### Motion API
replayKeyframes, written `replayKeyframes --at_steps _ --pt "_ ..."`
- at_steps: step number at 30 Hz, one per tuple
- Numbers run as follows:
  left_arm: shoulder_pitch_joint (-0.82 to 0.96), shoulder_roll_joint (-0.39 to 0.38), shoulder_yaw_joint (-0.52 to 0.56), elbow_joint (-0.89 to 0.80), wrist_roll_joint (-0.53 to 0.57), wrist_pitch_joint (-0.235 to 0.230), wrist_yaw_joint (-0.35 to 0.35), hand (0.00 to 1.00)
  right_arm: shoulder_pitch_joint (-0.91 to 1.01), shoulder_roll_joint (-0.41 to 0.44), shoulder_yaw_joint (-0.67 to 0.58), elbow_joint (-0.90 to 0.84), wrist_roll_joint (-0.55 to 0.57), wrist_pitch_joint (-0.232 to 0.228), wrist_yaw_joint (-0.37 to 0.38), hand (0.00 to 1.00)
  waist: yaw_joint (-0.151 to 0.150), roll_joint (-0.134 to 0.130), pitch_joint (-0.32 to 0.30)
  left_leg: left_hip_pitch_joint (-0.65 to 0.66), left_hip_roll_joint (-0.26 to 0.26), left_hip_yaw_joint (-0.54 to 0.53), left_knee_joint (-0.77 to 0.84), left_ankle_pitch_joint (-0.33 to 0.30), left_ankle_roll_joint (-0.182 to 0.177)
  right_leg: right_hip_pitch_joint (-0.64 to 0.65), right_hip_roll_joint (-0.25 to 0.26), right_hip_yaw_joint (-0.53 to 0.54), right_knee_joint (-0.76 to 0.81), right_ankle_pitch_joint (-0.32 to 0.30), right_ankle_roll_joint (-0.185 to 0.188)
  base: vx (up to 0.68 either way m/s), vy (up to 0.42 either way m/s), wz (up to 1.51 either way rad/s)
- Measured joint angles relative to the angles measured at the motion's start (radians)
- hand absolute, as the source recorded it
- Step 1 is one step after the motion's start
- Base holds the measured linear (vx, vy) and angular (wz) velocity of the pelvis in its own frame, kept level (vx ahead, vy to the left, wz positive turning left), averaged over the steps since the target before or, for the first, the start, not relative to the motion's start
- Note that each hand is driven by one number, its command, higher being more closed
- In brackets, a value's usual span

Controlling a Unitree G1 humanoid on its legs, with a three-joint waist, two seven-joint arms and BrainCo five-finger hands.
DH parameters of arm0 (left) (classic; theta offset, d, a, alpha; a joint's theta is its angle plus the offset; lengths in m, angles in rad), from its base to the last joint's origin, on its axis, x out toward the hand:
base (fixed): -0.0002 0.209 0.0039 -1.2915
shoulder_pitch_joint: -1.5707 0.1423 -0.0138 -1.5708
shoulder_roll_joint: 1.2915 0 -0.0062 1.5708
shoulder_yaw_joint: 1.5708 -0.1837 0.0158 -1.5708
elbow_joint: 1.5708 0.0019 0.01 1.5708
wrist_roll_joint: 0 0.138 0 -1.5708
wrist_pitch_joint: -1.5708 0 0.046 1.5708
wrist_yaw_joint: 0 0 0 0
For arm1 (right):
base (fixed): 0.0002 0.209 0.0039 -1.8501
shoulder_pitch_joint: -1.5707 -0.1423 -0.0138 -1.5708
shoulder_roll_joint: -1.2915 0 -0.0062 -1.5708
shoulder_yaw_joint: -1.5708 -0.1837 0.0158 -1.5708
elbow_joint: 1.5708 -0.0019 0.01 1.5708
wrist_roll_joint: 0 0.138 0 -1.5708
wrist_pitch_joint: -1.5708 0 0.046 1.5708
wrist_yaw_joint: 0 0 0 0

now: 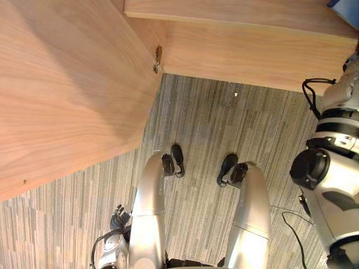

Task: Walk over to the cabinet, pick up the folder, carry it to the office cabinet, place the folder inside the office cabinet, then close the office cabinet door

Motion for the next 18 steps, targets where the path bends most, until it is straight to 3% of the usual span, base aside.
replayKeyframes --at_steps 4,8,9,18 --pt "0.002 -0.002 0.000 -0.001 0.003 -0.001 0.004 0.00 -0.048 -0.049 0.071 0.033 -0.002 0.029 -0.007 1.00 0.001 0.000 0.000 -0.009 -0.003 -0.009 0.004 0.003 0.001 0.000 -0.005 -0.009 0.004 -0.003 0.004 -0.01 0.007 0.04" --pt "0.024 -0.011 -0.003 -0.039 0.007 -0.003 0.011 0.00 -0.086 -0.077 0.084 0.070 -0.002 0.029 -0.008 1.00 0.002 0.000 0.000 -0.018 -0.021 -0.023 0.003 0.012 0.000 0.001 -0.025 -0.023 0.017 -0.012 -0.005 0.00 0.008 0.18" --pt "0.025 -0.011 -0.002 -0.039 0.007 -0.003 0.011 0.00 -0.097 -0.083 0.114 0.082 -0.006 0.030 -0.009 0.00 0.002 0.000 0.000 -0.018 -0.021 -0.023 0.003 0.013 -0.001 0.001 -0.025 -0.024 0.017 -0.012 -0.005 0.02 0.004 0.04" --pt "0.035 -0.016 0.005 -0.058 0.007 -0.008 0.011 0.00 -0.177 -0.157 0.230 0.108 -0.083 0.077 -0.003 0.00 0.000 0.000 -0.001 -0.019 -0.021 -0.039 0.002 0.020 -0.009 0.013 -0.026 -0.040 0.016 -0.015 -0.010 0.00 0.000 0.00"
